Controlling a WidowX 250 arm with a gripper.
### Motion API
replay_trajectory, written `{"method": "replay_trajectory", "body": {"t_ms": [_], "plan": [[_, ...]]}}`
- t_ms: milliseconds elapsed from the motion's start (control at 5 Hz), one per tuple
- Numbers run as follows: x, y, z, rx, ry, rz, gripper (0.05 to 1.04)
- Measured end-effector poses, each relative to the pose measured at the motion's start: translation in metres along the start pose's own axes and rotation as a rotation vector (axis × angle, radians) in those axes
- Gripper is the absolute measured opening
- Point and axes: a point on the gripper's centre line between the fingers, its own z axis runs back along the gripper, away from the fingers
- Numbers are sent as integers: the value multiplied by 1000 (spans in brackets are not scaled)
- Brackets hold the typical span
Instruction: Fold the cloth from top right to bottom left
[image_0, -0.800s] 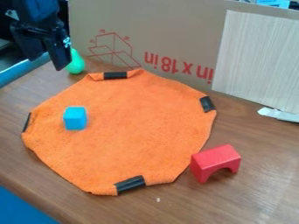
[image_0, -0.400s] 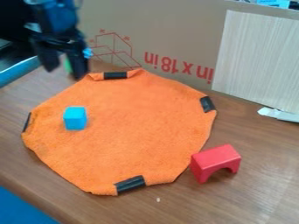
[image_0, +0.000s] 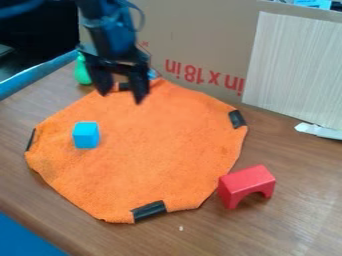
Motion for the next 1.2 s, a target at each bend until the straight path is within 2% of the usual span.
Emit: {"method": "replay_trajectory", "body": {"t_ms": [400, 600, 800, 1200], "plan": [[32, -44, -41, 35, -206, 146, 1001], [41, -58, -59, 69, -271, 265, 1001], [50, -75, -70, 84, -294, 332, 1001], [66, -112, -77, 62, -324, 321, 1001]]}}
